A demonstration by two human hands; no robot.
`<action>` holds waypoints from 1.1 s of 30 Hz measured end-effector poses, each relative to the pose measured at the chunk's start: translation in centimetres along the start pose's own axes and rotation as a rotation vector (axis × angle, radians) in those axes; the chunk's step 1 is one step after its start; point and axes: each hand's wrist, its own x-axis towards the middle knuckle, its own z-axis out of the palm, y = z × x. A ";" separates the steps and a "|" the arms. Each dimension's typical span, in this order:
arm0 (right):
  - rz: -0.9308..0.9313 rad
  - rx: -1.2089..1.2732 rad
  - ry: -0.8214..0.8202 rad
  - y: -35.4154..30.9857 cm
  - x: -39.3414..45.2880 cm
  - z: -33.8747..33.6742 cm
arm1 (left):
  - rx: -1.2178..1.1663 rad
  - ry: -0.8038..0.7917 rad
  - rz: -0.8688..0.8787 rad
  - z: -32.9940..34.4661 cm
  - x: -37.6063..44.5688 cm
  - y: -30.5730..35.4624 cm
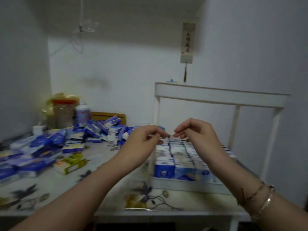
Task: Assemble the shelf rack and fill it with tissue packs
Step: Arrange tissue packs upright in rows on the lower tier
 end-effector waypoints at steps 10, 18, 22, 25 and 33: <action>-0.007 0.079 -0.343 0.4 -0.5 19.8 | 0.448 0.277 -0.375 -15.0 -7.6 -11.1; -0.029 -0.042 -0.432 2.1 1.4 31.1 | 0.926 0.262 -0.871 -23.2 -9.6 -16.7; -0.057 -0.049 -0.463 1.9 2.0 34.3 | 1.051 0.249 -0.774 -23.0 -10.6 -18.1; -0.090 -0.060 -0.478 1.6 2.8 36.5 | 0.935 0.394 -0.656 -23.2 -10.9 -18.5; -0.227 -0.176 -0.719 1.9 6.3 42.2 | 0.606 0.728 -0.521 -24.6 -11.2 -20.6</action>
